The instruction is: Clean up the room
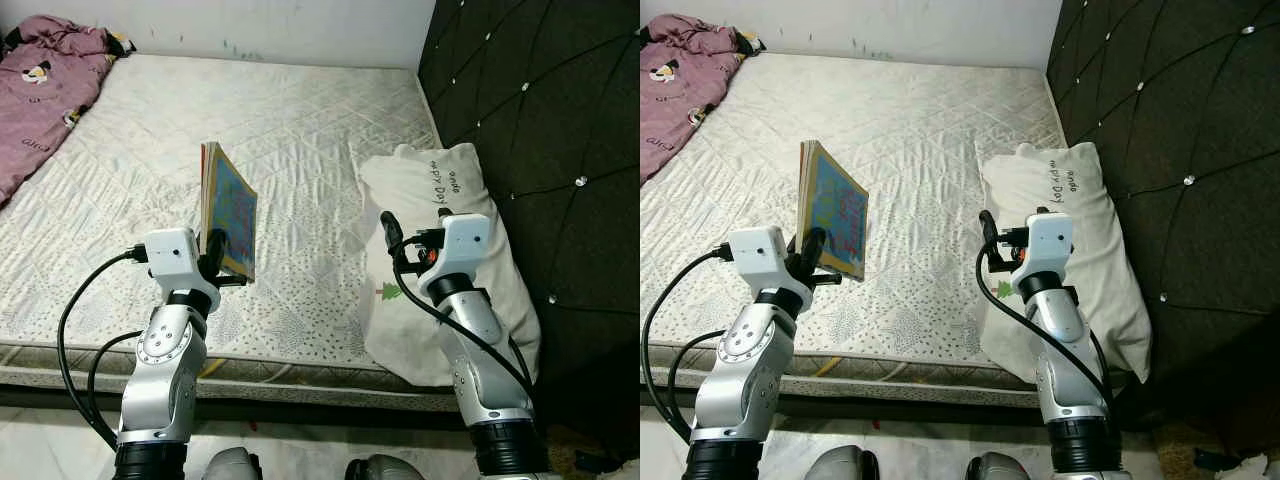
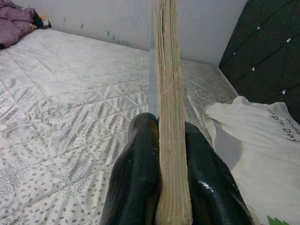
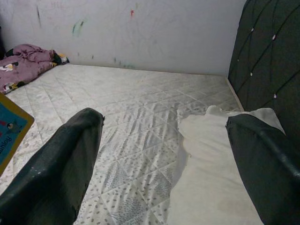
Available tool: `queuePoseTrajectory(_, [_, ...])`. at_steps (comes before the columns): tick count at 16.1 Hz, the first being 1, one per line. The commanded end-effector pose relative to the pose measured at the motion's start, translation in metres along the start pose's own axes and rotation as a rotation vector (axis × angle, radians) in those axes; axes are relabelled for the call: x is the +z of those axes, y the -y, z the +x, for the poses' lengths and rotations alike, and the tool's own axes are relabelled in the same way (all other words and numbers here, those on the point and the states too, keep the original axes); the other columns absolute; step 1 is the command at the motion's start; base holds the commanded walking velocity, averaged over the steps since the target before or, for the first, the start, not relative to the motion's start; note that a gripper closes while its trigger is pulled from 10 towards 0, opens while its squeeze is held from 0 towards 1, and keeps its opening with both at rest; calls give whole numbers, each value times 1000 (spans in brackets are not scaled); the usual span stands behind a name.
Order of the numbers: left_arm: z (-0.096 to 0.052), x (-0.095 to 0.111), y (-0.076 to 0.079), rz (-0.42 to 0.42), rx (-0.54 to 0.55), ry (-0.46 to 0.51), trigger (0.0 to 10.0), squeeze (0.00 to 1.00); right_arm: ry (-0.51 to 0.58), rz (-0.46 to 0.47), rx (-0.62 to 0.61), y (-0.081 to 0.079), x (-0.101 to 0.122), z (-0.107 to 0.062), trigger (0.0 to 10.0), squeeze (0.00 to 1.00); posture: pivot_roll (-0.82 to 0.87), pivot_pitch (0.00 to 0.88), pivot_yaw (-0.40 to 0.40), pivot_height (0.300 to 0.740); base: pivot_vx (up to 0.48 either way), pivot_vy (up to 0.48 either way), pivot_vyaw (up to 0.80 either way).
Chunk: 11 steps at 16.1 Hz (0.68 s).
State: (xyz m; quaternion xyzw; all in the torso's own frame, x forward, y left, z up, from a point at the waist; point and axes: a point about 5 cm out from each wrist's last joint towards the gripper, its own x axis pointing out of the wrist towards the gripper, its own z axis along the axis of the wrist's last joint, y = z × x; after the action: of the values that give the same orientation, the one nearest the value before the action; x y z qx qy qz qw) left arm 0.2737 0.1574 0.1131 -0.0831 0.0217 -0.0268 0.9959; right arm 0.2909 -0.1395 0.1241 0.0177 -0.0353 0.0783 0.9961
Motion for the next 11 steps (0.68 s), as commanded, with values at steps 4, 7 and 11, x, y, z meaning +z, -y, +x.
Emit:
queuePoseTrajectory(4, [3, 16, 4, 9, -5, 64, 10000, 0, 13, -3, 22, -2, 5, 1, 10000, 0, 13, 35, -33, 689, 0, 0, 0])
queuePoseTrajectory(7, [3, 16, 4, 7, -3, 64, 10000, 0, 11, -2, 25, -3, 5, 1, 10000, 0, 13, 36, -34, 659, 0, 0, 0])
queuePoseTrajectory(11, [3, 16, 4, 4, -1, 65, 10000, 0, 8, -5, 26, -3, 5, 1, 10000, 0, 13, 36, -34, 621, 0, 0, 0])
